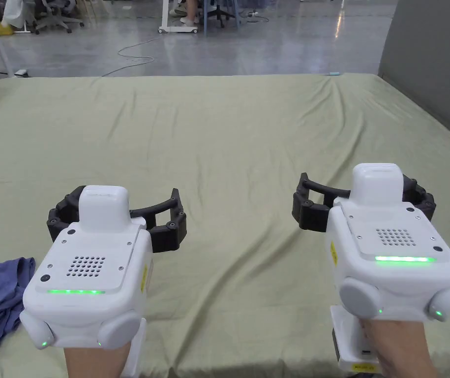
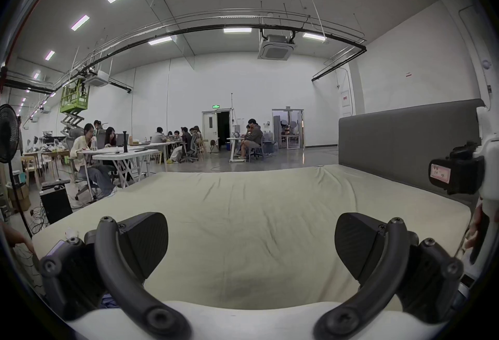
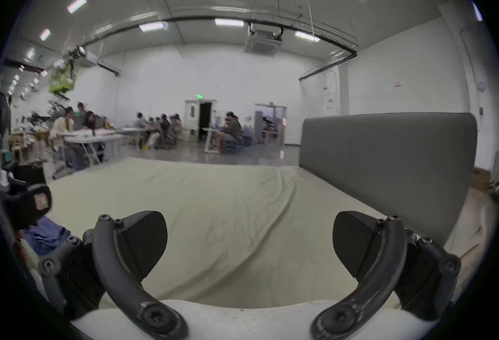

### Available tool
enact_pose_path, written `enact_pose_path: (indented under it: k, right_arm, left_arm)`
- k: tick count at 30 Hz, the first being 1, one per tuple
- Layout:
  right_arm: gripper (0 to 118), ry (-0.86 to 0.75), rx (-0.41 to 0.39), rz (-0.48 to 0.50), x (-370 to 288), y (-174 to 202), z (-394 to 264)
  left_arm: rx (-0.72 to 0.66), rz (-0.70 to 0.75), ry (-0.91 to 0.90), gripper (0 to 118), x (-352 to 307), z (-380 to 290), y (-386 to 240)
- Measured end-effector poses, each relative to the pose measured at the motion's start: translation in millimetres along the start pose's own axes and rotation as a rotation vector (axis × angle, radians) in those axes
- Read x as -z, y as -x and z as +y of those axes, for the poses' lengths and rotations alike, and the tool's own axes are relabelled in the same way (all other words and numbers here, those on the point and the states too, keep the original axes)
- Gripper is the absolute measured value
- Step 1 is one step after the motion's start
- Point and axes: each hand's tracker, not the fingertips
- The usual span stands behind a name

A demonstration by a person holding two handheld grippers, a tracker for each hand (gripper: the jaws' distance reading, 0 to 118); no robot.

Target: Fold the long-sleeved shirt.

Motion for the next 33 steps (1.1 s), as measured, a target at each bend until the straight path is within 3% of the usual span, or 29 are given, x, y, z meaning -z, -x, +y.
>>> enact_pose_path:
  k: [1,3,5,15,21,26,33]
  right_arm:
    - [118,0.024,-0.005,-0.005,2.4,0.9,-0.1]
    - [118,0.028,0.013,0.091,1.5,-2.8,-3.2]
    - [118,-0.055,0.055,0.154,-4.3,-7.1,-7.7]
    - [118,-0.081,-0.012,0.133,-7.7,-6.9,-8.2]
    - [118,-0.024,0.027,0.097,-4.1,-7.1,-4.4]
    - [118,-0.021,0.141,0.059,-6.1,-10.1,-1.5]
    - [118,0.032,0.059,0.102,-6.8,-5.6,-3.8]
  left_arm:
    - [-0.001,-0.002,0.009,118,0.6,0.4,0.2]
    - [0.004,0.003,0.016,118,0.3,0.1,0.3]
    - [0.008,0.004,0.011,118,-0.4,-1.2,0.8]
    - [0.003,0.018,0.013,118,0.2,-1.9,2.1]
    - [0.018,0.019,0.017,118,-0.5,-3.7,-0.3]
    - [0.015,0.029,0.043,118,2.7,-4.3,2.0]
    - [0.028,0.034,0.042,118,2.7,-4.4,2.5]
